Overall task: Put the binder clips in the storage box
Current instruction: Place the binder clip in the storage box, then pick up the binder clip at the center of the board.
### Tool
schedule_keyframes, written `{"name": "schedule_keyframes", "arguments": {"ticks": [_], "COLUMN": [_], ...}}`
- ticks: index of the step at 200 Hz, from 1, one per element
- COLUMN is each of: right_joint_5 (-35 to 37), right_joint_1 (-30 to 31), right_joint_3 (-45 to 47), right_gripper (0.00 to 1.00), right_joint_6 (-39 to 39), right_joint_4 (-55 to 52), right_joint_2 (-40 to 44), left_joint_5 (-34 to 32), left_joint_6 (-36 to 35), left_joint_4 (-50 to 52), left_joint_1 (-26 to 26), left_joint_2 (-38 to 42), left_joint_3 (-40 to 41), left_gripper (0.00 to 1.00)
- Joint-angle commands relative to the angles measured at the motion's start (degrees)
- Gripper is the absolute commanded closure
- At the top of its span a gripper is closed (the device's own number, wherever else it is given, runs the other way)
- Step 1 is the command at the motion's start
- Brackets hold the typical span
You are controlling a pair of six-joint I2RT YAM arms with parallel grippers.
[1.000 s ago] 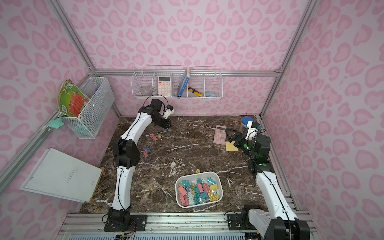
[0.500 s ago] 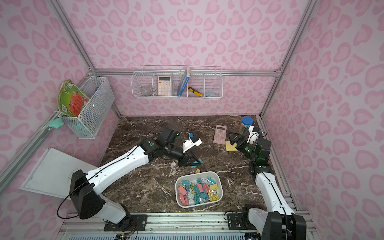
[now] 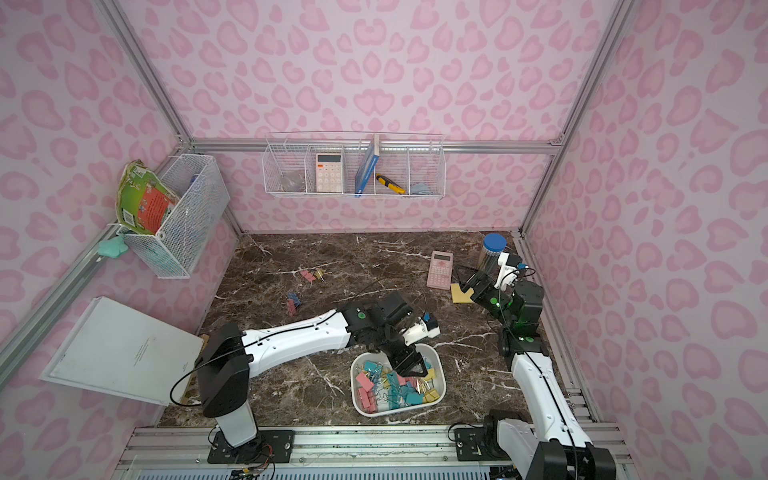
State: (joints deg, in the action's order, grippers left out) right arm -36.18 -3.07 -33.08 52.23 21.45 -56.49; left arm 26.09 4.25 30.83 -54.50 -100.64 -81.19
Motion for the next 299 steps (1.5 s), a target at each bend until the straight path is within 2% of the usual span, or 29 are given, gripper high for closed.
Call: {"name": "schedule_keyframes", "arguments": {"ticks": [1, 26, 40, 50, 63, 82, 117, 163, 213, 248, 273, 299], "right_joint_5": [0.2, 0.1, 0.0, -0.2, -0.3, -0.7, -0.8, -1.2, -1.0, -1.2, -0.9, -1.0], "right_joint_1": [0.0, 0.0, 0.0, 0.0, 0.0, 0.0, -0.2, -0.5, -0.8, -0.8, -0.8, -0.8], "right_joint_3": [-0.4, -0.4, 0.0, 0.2, 0.5, 0.5, -0.7, -0.7, -0.5, -1.1, -1.2, -1.0], "right_gripper": [0.02, 0.02, 0.02, 0.02, 0.02, 0.02, 0.02, 0.02, 0.02, 0.02, 0.02, 0.02], "right_joint_6": [-0.8, -1.4, -1.5, -1.4, -1.1, -0.9, -2.1, -1.8, -1.6, -1.6, -1.8, -1.3], "right_joint_4": [0.1, -0.2, -0.2, 0.2, 0.7, 1.3, 0.0, 1.0, 1.7, 1.5, 1.0, 1.3], "right_joint_2": [0.4, 0.8, 0.8, 0.7, 0.4, -0.1, -1.1, -2.2, -3.2, -3.5, -3.3, -3.1], "left_joint_5": [-12.4, -29.2, -34.6, -36.4, -34.5, -36.7, -38.0, -48.3, -47.5, -47.1, -46.4, -45.8], "left_joint_6": [2.1, 3.8, 5.5, 6.1, 7.4, 4.9, -2.5, -8.4, -11.0, -12.0, -12.2, -11.4], "left_joint_4": [-1.9, -1.3, 3.0, 5.9, 8.8, 9.0, 16.2, 20.3, 16.4, 14.0, 13.5, 13.7], "left_joint_1": [6.2, 17.3, 24.6, 28.8, 33.5, 37.0, 38.1, 39.0, 39.5, 39.5, 39.5, 39.5], "left_joint_2": [4.1, 6.6, 4.0, 1.3, -2.6, -8.3, -21.1, -32.0, -34.9, -36.4, -36.8, -35.8], "left_joint_3": [-0.3, 1.0, -1.6, -4.0, -6.8, -10.1, -22.5, -32.8, -32.5, -33.6, -34.0, -33.6], "left_gripper": [0.38, 0.42, 0.42, 0.42, 0.42, 0.4, 0.27, 0.28, 0.3, 0.37, 0.55, 0.67]}}
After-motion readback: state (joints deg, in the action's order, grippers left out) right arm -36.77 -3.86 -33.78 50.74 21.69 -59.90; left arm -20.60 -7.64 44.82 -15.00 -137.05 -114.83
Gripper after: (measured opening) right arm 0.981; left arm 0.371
